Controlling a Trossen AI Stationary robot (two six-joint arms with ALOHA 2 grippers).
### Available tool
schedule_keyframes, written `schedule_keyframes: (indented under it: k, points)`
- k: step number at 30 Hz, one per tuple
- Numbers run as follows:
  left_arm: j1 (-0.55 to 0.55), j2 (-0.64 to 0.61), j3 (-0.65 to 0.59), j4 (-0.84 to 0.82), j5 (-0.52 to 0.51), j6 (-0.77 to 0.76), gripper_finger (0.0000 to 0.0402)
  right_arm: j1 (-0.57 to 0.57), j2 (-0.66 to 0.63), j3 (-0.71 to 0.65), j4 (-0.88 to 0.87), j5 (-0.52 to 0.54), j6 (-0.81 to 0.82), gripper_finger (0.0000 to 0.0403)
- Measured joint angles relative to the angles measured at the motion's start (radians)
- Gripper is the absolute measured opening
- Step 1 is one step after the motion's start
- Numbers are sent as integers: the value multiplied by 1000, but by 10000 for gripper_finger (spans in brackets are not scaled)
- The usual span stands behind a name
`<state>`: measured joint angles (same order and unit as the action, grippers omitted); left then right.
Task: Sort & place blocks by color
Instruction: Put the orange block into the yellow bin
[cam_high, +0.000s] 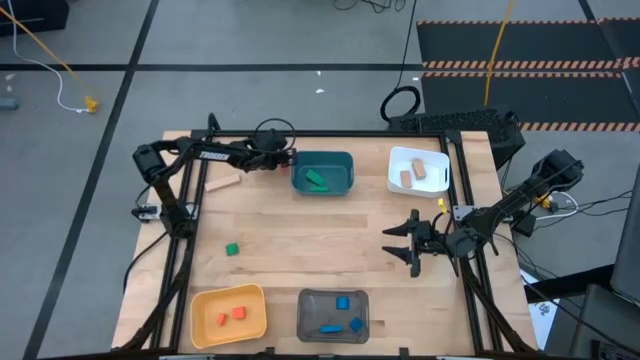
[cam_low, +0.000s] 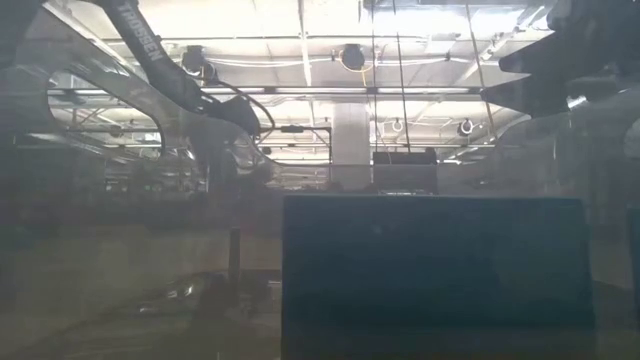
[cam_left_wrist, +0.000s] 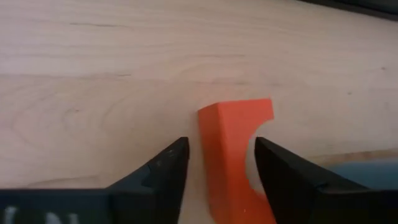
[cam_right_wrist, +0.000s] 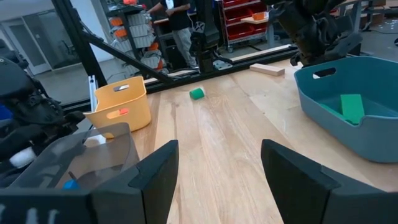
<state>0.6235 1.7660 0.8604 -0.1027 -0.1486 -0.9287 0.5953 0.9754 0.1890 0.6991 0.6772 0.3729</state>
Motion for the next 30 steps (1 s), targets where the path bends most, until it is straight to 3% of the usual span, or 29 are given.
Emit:
schedule_keyframes:
  k: [9,20,25,30]
  points:
    - [-4,-4,2,-50,9,7,60,0,0,0,0,-1,0,222]
    - [-35,-50,-5,-106,16,61,75,0,0,0,0,-2,0,222]
    - [-60,-120,-5,-149,-39,109,48,0,0,0,0,-2,0,222]
    - [-90,-167,-4,-200,-94,142,48,0,0,0,-1,-1,0,222]
